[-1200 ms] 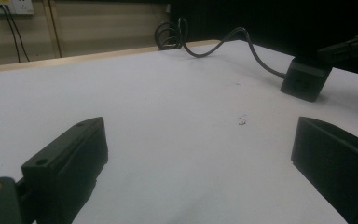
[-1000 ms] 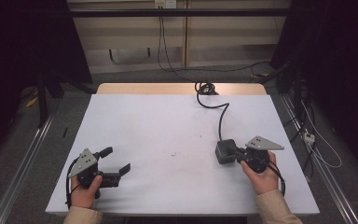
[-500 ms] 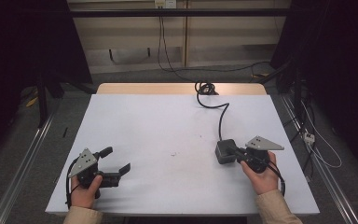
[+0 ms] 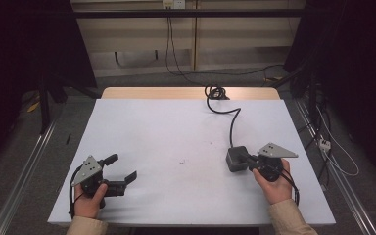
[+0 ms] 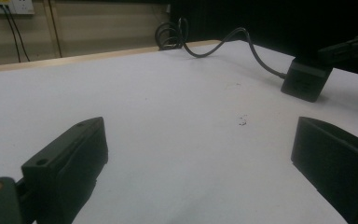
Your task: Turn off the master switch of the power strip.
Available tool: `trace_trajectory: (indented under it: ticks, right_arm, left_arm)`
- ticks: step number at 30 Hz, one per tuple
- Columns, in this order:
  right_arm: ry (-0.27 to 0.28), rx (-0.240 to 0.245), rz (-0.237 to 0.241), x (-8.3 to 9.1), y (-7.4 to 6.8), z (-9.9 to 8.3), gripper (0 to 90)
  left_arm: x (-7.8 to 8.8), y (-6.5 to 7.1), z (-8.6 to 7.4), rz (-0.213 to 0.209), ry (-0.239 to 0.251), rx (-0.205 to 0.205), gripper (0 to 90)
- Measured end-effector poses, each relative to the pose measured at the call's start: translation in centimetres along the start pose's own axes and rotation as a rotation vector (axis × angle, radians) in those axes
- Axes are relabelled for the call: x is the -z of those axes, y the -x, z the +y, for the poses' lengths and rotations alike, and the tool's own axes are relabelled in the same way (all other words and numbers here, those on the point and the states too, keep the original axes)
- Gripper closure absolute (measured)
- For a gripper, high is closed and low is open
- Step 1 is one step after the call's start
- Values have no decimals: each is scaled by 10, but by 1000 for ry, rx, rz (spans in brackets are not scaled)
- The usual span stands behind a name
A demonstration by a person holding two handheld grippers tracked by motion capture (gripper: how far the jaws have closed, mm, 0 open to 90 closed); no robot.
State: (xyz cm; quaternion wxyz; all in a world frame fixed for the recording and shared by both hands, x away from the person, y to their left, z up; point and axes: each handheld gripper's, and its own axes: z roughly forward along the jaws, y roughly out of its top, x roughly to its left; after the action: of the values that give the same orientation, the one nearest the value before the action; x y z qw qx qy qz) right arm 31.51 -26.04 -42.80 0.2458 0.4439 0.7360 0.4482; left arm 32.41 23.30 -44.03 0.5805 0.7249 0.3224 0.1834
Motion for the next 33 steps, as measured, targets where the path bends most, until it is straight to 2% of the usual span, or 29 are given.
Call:
trace_trajectory:
  ticks: [6, 8, 19, 21, 22, 24, 25, 33]
  right_arm:
    - [1, 0, -5, 0, 0, 0, 900]
    - [23, -6, -9, 1, 0, 1, 900]
    - [12, -1, -9, 1, 1, 1, 900]
    - [13, -17, -6, 0, 2, 0, 900]
    - [13, -12, -12, 0, 2, -1, 900]
    - [3, 43, -31, 0, -2, 0, 900]
    - [1, 52, -35, 0, -2, 1, 900]
    - [9, 30, -25, 0, 0, -1, 900]
  left_arm:
    - [0, 0, 0, -1, -1, 0, 32]
    - [0, 0, 0, -2, -1, -1, 33]
    - [0, 0, 0, 0, -2, -2, 33]
    - [0, 0, 0, 0, -3, 2, 33]
    - [0, 0, 0, 0, -3, 1, 33]
    - [-1, 1, 0, 0, -3, 2, 32]
    - [-1, 1, 0, -1, -4, 2, 32]
    - [0, 1, 0, -1, -3, -3, 33]
